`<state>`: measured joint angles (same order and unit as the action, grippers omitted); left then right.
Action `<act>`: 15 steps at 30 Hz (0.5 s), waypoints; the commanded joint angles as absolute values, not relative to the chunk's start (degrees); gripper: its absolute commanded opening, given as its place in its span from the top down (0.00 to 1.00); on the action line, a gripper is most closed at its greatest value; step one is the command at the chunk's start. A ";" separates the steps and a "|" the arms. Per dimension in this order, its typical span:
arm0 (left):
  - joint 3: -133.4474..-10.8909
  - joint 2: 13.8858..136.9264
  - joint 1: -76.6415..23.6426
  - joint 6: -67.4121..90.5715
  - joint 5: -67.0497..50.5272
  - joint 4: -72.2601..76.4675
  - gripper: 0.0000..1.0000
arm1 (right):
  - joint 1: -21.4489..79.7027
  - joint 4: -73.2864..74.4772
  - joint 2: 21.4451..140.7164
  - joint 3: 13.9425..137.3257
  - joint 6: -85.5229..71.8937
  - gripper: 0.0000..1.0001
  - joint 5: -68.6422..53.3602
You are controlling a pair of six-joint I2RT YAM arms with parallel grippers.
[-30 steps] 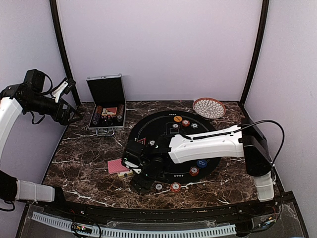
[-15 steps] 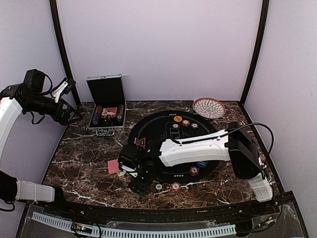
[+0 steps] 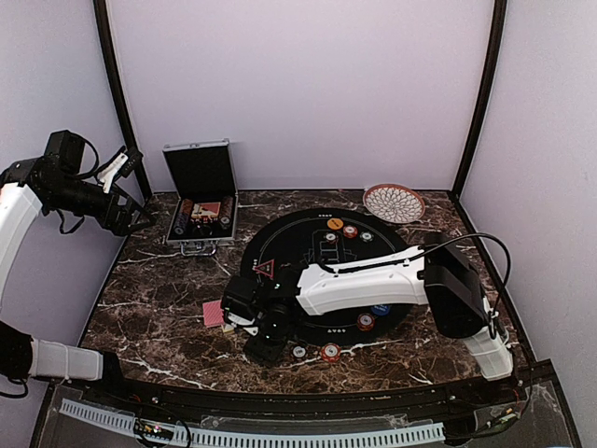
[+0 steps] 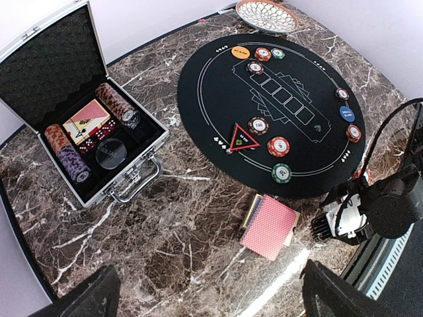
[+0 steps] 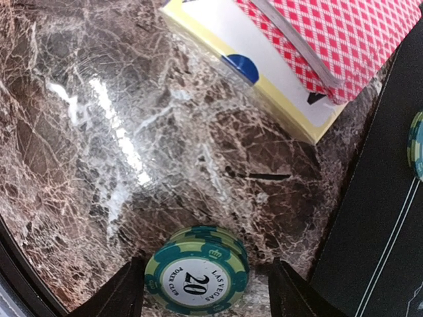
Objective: Distribute texas hold em gaming equipment
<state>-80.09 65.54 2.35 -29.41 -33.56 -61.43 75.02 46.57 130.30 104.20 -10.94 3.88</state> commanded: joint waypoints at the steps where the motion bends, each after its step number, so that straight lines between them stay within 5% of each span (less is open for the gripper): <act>1: -81.03 64.42 2.23 -30.15 -34.79 -63.11 0.01 | 75.58 46.91 130.52 106.25 -10.36 0.35 4.72; 15: -81.21 64.40 2.24 -30.06 -34.60 -63.06 0.01 | 75.51 47.64 131.85 107.70 -9.62 0.36 5.95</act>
<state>-80.09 65.54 2.35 -29.39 -33.56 -61.43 75.02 47.09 130.39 106.32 -10.20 4.80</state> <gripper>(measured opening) 0.988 0.645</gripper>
